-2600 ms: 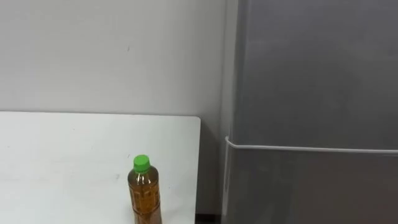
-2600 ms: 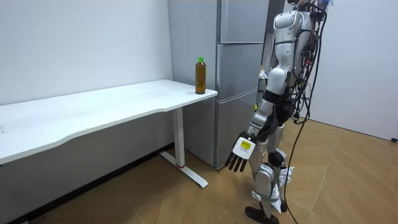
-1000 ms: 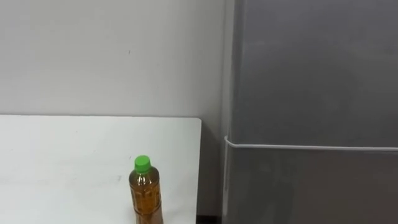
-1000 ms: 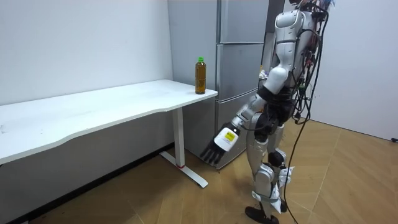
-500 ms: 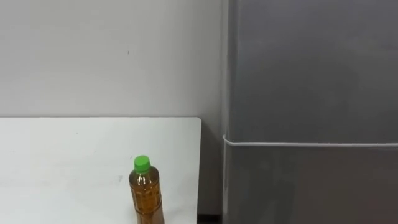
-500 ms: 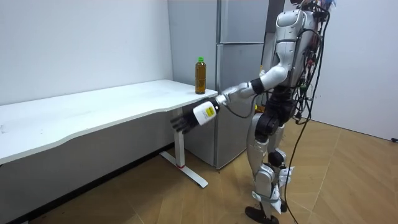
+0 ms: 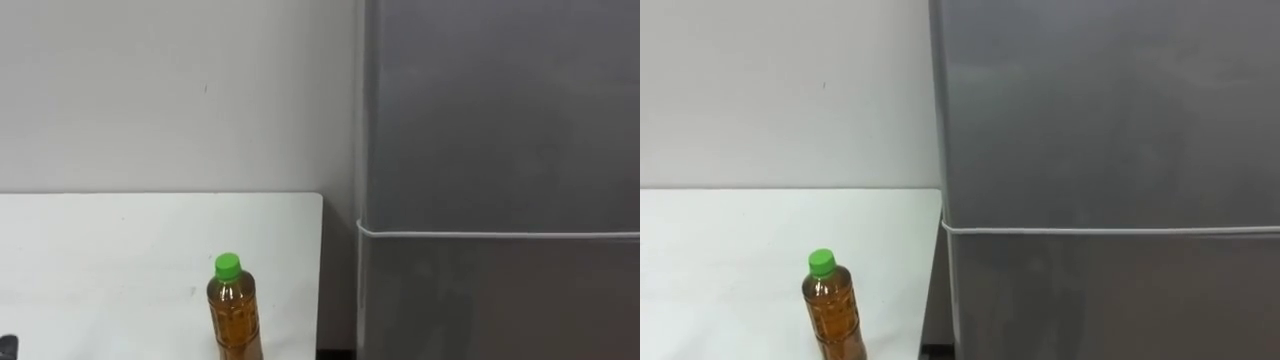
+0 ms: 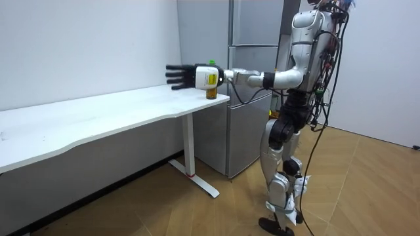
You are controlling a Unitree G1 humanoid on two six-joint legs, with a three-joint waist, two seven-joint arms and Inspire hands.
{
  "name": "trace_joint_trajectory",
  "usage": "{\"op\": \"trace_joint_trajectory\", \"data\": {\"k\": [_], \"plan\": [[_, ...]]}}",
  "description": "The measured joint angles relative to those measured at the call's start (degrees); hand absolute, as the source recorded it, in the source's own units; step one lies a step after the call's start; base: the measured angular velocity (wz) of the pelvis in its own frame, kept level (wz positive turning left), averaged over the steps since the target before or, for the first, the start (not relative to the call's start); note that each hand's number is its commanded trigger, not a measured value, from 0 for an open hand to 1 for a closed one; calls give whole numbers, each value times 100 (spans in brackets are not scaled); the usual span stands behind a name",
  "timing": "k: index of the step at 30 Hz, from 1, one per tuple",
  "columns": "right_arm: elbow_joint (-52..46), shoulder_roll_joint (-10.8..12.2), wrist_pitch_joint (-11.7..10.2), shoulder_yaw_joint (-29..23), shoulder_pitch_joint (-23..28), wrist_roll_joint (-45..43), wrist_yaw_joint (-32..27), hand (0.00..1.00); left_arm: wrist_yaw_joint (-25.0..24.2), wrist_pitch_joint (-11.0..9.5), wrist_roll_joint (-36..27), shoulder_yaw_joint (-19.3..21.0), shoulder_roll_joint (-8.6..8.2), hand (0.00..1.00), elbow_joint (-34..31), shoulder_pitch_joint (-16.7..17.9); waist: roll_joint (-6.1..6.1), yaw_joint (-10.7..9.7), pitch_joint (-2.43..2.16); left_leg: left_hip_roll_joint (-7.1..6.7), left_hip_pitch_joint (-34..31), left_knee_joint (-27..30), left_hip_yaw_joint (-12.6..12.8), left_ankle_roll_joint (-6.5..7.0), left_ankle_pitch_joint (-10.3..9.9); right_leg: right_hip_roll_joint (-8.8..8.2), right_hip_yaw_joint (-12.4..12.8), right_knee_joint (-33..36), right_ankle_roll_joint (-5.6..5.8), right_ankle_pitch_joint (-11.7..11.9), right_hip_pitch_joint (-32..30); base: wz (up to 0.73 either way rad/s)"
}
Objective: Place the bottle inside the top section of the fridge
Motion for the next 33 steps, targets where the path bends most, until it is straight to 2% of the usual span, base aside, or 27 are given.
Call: {"op": "trace_joint_trajectory", "data": {"k": [7, 13, 15, 18, 21, 23, 25, 30, 33], "plan": [[3, 35, 8, -4, -2, 16, -2, 0, -123, 18, 185, 6, 56, 0, -1104, -51, -17, 0, 13, -5, 5, -12, 2, 0, 0, 1, 5, -72, 3, -2, 10, 0], [1, 35, 129, -118, -16, -126, 27, 0, -648, 319, 161, 6, 89, 0, -1372, -188, 7, -13, 7, -5, 7, -12, 0, 0, 0, 7, 26, -63, 3, 0, 15, 0], [12, 35, 160, -213, -41, -179, 84, 0, -764, 492, 80, 10, 127, 0, -1371, -450, 28, -27, 13, -5, 4, -13, 1, -1, 0, 7, 21, -66, 3, 0, 16, 0], [53, 19, 245, -244, -73, -181, 82, 0, -844, 550, -12, 32, 168, 0, -1371, -775, 72, -38, 23, -5, 7, -20, 27, -1, 0, 5, 39, -64, 7, 3, 13, -1], [27, 28, 339, -422, -129, -274, 135, 0, -1005, 709, -59, 211, 171, 0, -1443, -1057, 120, -158, 8, -8, 7, -24, 27, -1, 0, 2, 49, -68, 10, 4, 6, -1], [-9, 30, 384, -453, -125, -298, 170, 0, -1066, 864, -63, 268, 172, 0, -1612, -1295, 125, -168, 1, -7, 11, -26, 27, -1, 1, 8, 82, -67, 10, 4, -2, -7], [-14, 31, 396, -466, -124, -288, 179, 0, -1216, 926, -63, 290, 172, 0, -1727, -1466, 118, -168, -2, -6, 28, -29, 25, -2, 1, 11, 102, -65, 9, 4, 13, -7], [-27, 31, 561, -478, -132, -184, 174, 0, -1757, 1185, -74, 313, 172, 0, -2109, -1722, 93, -167, -11, -7, 31, -28, 27, -2, 1, 7, 106, -68, 9, 4, 10, -2], [-35, 29, 639, -488, -131, -184, 175, 0, -1902, 1338, -86, 313, 172, 0, -2190, -1802, 81, -170, -17, -7, 30, -27, 27, -2, 1, 6, 105, -69, 9, 4, 10, 0]]}}
